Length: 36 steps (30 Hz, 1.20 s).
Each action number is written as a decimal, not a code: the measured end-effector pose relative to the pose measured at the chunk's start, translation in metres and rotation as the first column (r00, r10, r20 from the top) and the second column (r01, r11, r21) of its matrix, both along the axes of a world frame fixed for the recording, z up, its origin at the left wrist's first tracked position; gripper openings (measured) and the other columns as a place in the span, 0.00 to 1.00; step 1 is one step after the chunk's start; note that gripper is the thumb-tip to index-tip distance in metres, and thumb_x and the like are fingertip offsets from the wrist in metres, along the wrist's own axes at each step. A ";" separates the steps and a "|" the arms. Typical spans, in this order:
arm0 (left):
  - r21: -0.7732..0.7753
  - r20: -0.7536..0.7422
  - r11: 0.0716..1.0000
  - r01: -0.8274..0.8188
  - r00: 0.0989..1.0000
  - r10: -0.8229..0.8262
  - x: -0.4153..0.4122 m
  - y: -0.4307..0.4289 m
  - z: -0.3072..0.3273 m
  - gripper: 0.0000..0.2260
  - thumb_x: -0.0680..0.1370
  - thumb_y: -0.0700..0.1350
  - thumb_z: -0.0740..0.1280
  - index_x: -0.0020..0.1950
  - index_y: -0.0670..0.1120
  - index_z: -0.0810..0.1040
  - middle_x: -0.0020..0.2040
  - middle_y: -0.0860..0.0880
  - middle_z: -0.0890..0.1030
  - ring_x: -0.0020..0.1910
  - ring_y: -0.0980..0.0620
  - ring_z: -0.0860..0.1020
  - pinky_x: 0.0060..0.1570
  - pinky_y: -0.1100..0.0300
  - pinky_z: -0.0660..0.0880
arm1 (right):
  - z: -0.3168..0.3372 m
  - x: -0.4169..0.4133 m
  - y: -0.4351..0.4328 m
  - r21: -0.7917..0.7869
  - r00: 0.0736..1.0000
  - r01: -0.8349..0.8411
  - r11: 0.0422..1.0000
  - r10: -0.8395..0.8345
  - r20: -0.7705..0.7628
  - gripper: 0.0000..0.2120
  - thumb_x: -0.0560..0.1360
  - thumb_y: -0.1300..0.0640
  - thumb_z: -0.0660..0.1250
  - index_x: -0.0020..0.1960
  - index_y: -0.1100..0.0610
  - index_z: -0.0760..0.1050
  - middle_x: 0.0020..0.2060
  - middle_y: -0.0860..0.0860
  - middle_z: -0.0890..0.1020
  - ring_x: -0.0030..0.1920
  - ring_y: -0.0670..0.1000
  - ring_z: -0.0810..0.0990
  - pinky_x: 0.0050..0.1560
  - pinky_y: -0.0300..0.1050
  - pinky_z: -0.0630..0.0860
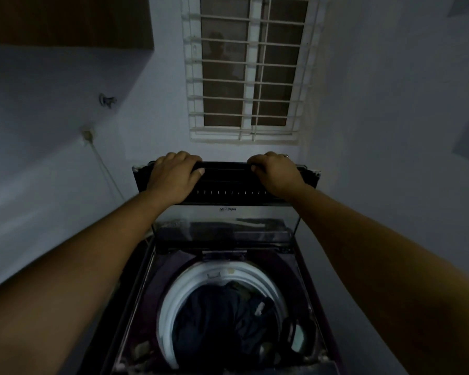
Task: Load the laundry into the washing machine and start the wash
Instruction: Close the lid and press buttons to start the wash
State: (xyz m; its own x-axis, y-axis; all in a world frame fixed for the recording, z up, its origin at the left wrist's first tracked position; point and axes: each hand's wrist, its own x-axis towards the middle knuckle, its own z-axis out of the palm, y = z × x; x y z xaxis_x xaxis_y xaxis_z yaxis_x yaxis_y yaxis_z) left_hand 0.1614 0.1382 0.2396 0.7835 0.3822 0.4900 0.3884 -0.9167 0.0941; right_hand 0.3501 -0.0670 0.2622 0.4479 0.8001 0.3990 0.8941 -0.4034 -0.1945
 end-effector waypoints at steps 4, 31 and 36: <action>-0.022 -0.015 1.000 -0.010 1.000 0.010 -0.031 -0.032 -0.010 0.20 0.84 0.57 0.55 0.72 0.52 0.74 0.66 0.46 0.78 0.63 0.42 0.74 0.65 0.48 0.68 | -0.006 -0.026 -0.031 0.010 0.996 -0.024 1.000 0.024 -0.083 0.13 0.83 0.51 0.62 0.63 0.51 0.81 0.57 0.56 0.84 0.55 0.59 0.82 0.57 0.55 0.79; -0.334 -0.588 0.943 0.002 0.781 -0.210 -0.155 -0.143 -0.149 0.43 0.67 0.79 0.60 0.76 0.58 0.64 0.73 0.51 0.71 0.70 0.49 0.71 0.68 0.50 0.69 | -0.163 -0.119 -0.175 -0.593 0.948 -0.279 0.755 0.118 -0.296 0.40 0.75 0.26 0.59 0.81 0.42 0.56 0.75 0.59 0.68 0.74 0.61 0.69 0.74 0.59 0.67; -0.341 -0.596 0.940 0.008 0.771 -0.223 -0.162 -0.145 -0.185 0.40 0.70 0.79 0.54 0.75 0.58 0.65 0.70 0.50 0.73 0.69 0.49 0.71 0.69 0.46 0.67 | -0.202 -0.128 -0.180 -0.632 0.964 -0.250 0.733 0.132 -0.229 0.40 0.74 0.28 0.62 0.81 0.41 0.55 0.71 0.60 0.71 0.71 0.61 0.71 0.72 0.62 0.66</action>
